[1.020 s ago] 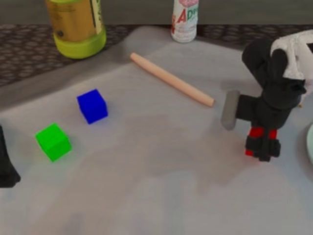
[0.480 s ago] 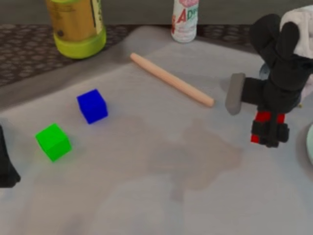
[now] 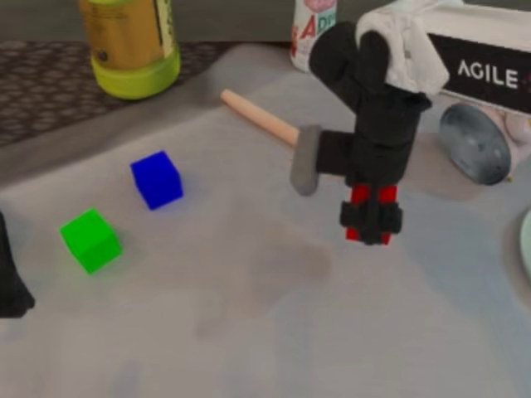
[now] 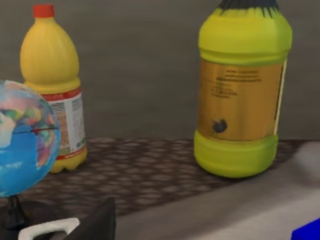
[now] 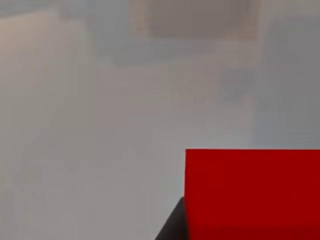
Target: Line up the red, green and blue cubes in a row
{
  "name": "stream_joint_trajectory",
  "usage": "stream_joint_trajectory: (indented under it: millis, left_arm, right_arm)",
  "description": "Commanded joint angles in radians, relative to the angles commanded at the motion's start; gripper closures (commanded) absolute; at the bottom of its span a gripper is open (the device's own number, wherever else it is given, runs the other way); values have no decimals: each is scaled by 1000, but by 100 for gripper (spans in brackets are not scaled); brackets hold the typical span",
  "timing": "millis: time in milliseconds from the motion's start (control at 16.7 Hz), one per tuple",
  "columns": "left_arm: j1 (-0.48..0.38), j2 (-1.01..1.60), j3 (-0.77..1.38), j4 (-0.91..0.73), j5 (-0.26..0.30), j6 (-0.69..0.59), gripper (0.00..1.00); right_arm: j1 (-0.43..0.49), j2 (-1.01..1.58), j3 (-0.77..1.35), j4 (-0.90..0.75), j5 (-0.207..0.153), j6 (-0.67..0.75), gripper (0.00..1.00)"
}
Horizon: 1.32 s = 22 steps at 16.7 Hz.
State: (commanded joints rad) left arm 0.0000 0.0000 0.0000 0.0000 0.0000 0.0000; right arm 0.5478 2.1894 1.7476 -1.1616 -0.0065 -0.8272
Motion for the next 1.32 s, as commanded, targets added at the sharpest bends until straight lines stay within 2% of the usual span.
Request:
stream_joint_trajectory:
  millis: [300, 540, 660, 1020, 1320]
  left_arm:
    - [0, 0, 0, 0, 0, 0, 0]
    - [0, 0, 0, 0, 0, 0, 0]
    - [0, 0, 0, 0, 0, 0, 0]
    - [0, 0, 0, 0, 0, 0, 0]
    - [0, 0, 0, 0, 0, 0, 0]
  right_arm:
    - [228, 191, 388, -160, -2, 116, 100]
    - [361, 289, 571, -246, -3, 189, 100]
    - [386, 305, 599, -260, -2, 203, 100]
    - [385, 301, 580, -241, -3, 202, 100]
    - [386, 307, 405, -60, -2, 206, 100]
